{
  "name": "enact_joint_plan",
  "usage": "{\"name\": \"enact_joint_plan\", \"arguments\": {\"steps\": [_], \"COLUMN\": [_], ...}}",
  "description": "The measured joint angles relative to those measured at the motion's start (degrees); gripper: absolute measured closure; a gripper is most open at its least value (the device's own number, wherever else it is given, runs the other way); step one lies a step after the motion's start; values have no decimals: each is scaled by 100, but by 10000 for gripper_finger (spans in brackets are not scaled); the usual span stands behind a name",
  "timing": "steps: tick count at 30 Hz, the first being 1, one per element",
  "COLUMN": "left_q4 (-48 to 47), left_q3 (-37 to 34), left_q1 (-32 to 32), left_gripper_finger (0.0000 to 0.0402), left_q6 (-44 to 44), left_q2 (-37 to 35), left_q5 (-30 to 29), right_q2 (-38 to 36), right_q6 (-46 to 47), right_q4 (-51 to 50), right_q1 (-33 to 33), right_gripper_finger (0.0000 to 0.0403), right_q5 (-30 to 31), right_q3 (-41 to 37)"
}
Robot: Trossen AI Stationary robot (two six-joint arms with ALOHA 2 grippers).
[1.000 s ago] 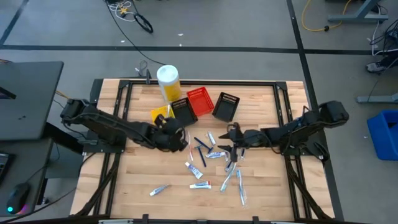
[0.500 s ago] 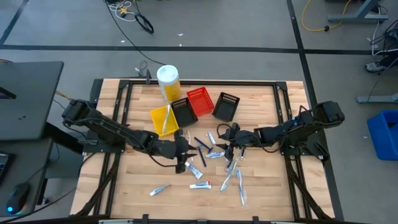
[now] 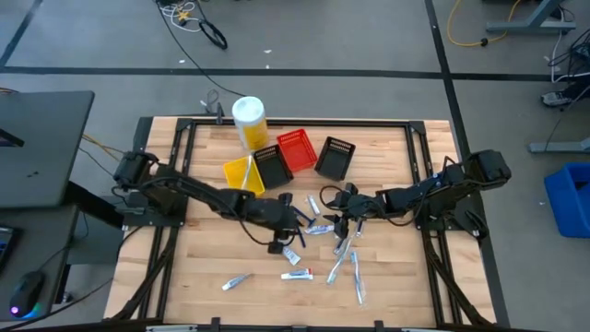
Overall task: Pick & Place Travel size toiletries
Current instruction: Put the blue razor into the left black bin
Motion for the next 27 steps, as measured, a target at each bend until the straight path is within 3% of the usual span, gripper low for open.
{"name": "enact_joint_plan", "arguments": {"steps": [5,11,16,27], "left_q4": [80,-166,-105,-658], "left_q3": [96,222,314,316], "left_q1": [176,179,214,422], "left_gripper_finger": [250,228,227,235], "left_q6": [425,989,1090,1192], "left_q2": [389,851,1252,1381], "left_q5": [400,445,413,478], "right_q2": [0,0,-2,-2], "right_q6": [58,59,60,60], "right_q4": [-184,-367,-505,-541], "right_q1": [0,-2,-2,0], "right_gripper_finger": [170,173,182,177], "right_q5": [0,0,0,0], "right_q3": [1,-1,-4,-4]}}
